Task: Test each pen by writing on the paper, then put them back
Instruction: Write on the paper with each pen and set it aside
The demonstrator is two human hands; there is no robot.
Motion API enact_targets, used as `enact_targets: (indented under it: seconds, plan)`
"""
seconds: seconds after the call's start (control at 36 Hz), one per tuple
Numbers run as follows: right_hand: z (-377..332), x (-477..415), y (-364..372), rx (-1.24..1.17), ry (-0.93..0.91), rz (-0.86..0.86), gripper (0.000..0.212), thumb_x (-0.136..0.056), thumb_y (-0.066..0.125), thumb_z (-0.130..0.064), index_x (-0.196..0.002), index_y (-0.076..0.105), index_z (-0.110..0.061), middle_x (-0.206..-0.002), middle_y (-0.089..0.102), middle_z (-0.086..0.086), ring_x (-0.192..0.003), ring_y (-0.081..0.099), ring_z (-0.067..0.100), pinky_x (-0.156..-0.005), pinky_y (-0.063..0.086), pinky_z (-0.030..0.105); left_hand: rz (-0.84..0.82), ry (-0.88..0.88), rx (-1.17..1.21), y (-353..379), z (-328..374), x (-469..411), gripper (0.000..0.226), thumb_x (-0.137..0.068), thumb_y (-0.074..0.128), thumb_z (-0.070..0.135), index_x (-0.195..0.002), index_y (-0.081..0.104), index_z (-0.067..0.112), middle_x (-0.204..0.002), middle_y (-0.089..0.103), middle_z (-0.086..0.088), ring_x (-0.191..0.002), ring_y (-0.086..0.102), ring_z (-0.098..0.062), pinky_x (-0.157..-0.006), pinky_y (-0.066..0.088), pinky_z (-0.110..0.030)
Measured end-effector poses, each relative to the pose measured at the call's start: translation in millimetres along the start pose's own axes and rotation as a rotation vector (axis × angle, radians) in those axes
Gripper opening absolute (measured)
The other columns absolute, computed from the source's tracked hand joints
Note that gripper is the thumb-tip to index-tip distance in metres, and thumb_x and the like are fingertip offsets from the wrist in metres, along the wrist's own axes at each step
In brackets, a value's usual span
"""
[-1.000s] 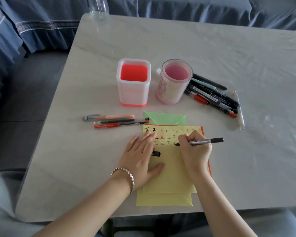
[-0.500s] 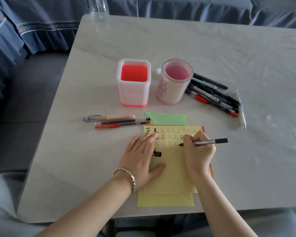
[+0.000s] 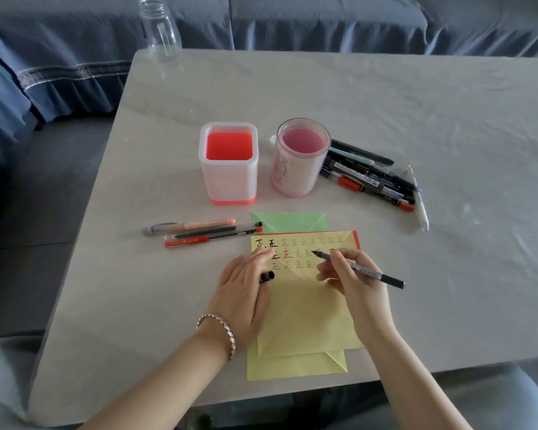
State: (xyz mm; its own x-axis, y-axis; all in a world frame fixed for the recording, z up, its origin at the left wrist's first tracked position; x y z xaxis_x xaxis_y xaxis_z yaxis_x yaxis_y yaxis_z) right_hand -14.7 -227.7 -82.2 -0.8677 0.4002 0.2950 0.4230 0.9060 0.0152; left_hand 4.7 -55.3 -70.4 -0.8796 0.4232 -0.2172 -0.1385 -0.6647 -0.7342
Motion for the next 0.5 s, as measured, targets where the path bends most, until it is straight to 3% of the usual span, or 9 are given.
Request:
enact_targets:
  seconds: [0.08,0.17,0.25,0.31,0.36,0.42,0.5]
  plan:
    - [-2,11,4,-0.069,0.036,-0.063,0.011,-0.09,0.053,-0.006,-0.086,0.063,-0.003,-0.073,0.072,0.009,-0.065,0.068,0.021,-0.056,0.054,0.022,0.085,-0.03,0.027,-10,-2,1,0.039,-0.09,0.031,0.02,-0.116,0.056,0.004,-0.115,0.054,0.005,-0.113,0.045,-0.009,-0.101,0.027,-0.021]
    - [-11,21,7,-0.053,0.026,-0.104,0.015,-0.09,0.053,-0.009,-0.084,0.065,-0.003,-0.072,0.071,0.013,-0.064,0.068,0.023,-0.056,0.054,0.022,0.086,-0.132,0.097,-15,-9,3,0.039,-0.091,0.029,0.036,-0.103,0.061,0.016,-0.085,0.058,0.011,-0.081,0.054,-0.005,-0.077,0.043,-0.027]
    - [-23,28,5,-0.069,0.0,-0.104,0.018,-0.085,0.057,-0.016,-0.074,0.069,-0.006,-0.064,0.069,0.012,-0.058,0.063,0.02,-0.055,0.051,0.021,0.049,-0.25,0.254,-20,-10,6,0.027,-0.081,0.03,0.055,-0.089,0.051,0.041,-0.073,0.062,0.011,-0.07,0.056,-0.005,-0.058,0.041,-0.012]
    - [-32,32,4,-0.1,-0.005,-0.086,0.022,-0.076,0.06,-0.025,-0.065,0.071,-0.01,-0.062,0.067,0.011,-0.056,0.06,0.018,-0.055,0.049,0.021,0.059,-0.279,0.323,-26,-5,7,0.029,-0.076,0.033,0.061,-0.085,0.053,0.042,-0.07,0.065,0.008,-0.059,0.055,-0.011,-0.05,0.039,-0.013]
    - [-39,35,4,-0.138,-0.002,-0.08,0.022,-0.07,0.061,-0.029,-0.064,0.07,-0.01,-0.06,0.066,0.011,-0.055,0.059,0.017,-0.054,0.05,0.021,0.07,-0.293,0.376,-34,1,7,0.035,-0.076,0.041,0.063,-0.091,0.059,0.037,-0.074,0.065,0.021,-0.058,0.055,-0.012,-0.05,0.04,-0.013]
    - [-45,39,5,-0.167,-0.005,-0.09,0.021,-0.068,0.061,-0.028,-0.066,0.067,-0.008,-0.058,0.065,0.011,-0.052,0.058,0.017,-0.052,0.05,0.02,0.063,-0.305,0.437,-39,8,6,0.033,-0.079,0.053,0.061,-0.093,0.063,0.032,-0.072,0.065,0.027,-0.059,0.055,-0.004,-0.053,0.041,-0.01]
    - [-53,43,9,-0.159,-0.02,-0.119,0.021,-0.068,0.06,-0.027,-0.067,0.063,-0.006,-0.056,0.064,0.01,-0.049,0.058,0.017,-0.053,0.05,0.021,0.023,-0.319,0.525,-43,18,6,0.023,-0.078,0.064,0.053,-0.095,0.062,0.037,-0.083,0.065,0.033,-0.076,0.06,0.01,-0.064,0.04,-0.003]
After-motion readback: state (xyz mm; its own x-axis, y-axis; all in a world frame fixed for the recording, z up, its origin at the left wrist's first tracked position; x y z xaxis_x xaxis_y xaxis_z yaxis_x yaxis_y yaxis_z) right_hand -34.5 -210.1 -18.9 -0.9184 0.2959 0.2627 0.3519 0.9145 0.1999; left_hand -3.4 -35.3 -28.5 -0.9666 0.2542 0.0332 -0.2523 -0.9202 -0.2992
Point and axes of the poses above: each hand's wrist, its own x-axis away from the middle knuckle, its own y-axis out of the palm, z = x × y, the point moved 10 cm from there along -x, towards the middle knuckle
